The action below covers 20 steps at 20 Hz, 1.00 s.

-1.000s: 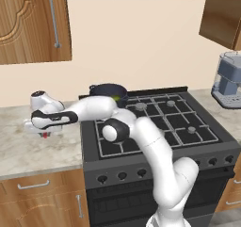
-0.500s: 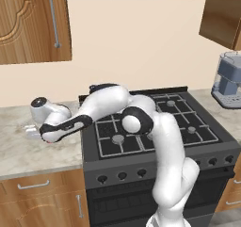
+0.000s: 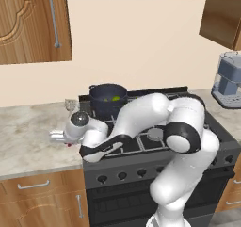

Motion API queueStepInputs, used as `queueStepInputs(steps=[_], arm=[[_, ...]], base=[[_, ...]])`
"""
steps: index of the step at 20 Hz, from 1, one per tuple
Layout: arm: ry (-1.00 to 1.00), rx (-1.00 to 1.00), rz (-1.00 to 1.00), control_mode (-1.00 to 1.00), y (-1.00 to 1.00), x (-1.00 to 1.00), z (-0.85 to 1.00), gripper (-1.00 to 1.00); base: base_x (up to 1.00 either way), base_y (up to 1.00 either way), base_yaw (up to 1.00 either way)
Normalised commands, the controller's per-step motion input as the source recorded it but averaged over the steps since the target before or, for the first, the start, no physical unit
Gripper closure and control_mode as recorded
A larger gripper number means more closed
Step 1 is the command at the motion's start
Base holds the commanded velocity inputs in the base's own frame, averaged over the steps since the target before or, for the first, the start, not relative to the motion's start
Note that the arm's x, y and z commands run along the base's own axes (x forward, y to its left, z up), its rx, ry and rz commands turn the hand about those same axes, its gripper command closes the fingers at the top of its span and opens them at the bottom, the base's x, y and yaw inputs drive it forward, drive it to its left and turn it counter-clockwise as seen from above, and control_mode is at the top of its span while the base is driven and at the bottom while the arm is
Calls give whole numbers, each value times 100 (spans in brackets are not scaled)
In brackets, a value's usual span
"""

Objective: Put the lime and cucumber in the pot. Retrieve the spatula and lightly stir the vegetables in the pot.

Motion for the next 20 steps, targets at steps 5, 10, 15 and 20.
queueStepInputs(steps=[5, 10, 15, 20], arm=[[4, 2, 1, -100, -57, -45, 66, 100], [11, 0, 10, -100, -5, -5, 100, 100], [22, -9, 10, -100, -8, -6, 57, 100], [9, -21, 17, -100, -32, -21, 46, 100]], base=[[0, 0, 0], [0, 0, 0], [0, 0, 0], [0, 0, 0]])
